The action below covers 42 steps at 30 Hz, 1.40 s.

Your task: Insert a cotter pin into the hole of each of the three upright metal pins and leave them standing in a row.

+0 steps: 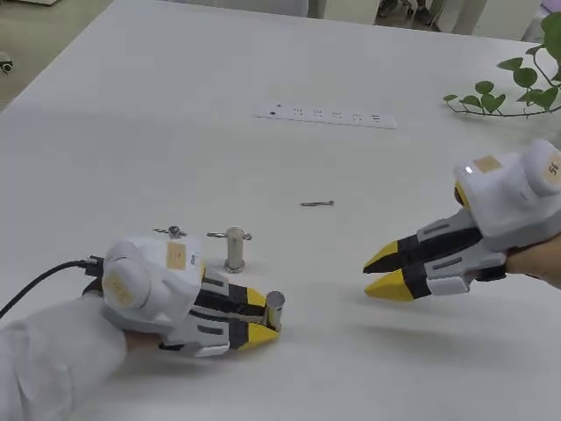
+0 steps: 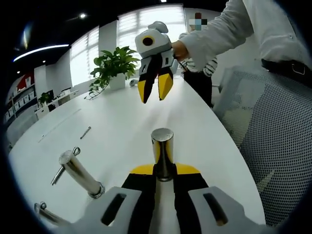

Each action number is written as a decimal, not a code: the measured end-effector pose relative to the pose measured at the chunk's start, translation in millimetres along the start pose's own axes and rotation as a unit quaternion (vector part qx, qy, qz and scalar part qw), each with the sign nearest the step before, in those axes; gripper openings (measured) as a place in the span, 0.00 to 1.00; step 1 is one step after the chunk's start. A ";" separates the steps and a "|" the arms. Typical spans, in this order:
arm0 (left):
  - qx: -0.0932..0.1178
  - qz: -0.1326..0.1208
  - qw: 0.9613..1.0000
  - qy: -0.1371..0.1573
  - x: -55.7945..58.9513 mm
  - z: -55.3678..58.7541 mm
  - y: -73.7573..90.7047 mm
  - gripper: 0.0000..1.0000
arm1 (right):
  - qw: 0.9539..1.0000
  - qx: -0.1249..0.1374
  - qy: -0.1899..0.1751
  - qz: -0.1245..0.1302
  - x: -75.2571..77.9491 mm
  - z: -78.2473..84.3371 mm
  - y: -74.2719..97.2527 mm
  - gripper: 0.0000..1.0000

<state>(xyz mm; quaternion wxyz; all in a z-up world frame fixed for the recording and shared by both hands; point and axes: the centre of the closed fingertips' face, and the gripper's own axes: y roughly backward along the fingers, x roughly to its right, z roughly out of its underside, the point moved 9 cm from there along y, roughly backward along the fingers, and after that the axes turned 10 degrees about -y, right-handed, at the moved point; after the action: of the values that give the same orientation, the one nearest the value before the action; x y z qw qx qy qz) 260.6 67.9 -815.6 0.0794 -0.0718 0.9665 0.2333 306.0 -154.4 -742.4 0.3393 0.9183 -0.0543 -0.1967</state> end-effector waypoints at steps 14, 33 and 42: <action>0.001 -0.052 0.998 0.025 7.4 0.3 0.0 0.11 | 0.990 -0.089 0.029 0.105 40.3 -14.4 -10.8 0.20; -0.012 -0.093 0.994 0.053 12.2 -6.2 -1.4 0.11 | 0.974 -0.139 0.075 0.163 111.6 -62.5 -30.4 0.19; -0.016 -0.096 0.993 0.061 12.6 -8.8 -2.0 0.11 | 0.969 -0.167 0.099 0.155 132.4 -71.2 -42.3 0.18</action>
<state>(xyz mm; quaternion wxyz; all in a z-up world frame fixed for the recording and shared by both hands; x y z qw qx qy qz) 247.6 60.7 -811.1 0.0417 -0.1800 0.9543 0.2350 454.3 -110.2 -763.3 0.5180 0.8439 -0.1284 -0.0558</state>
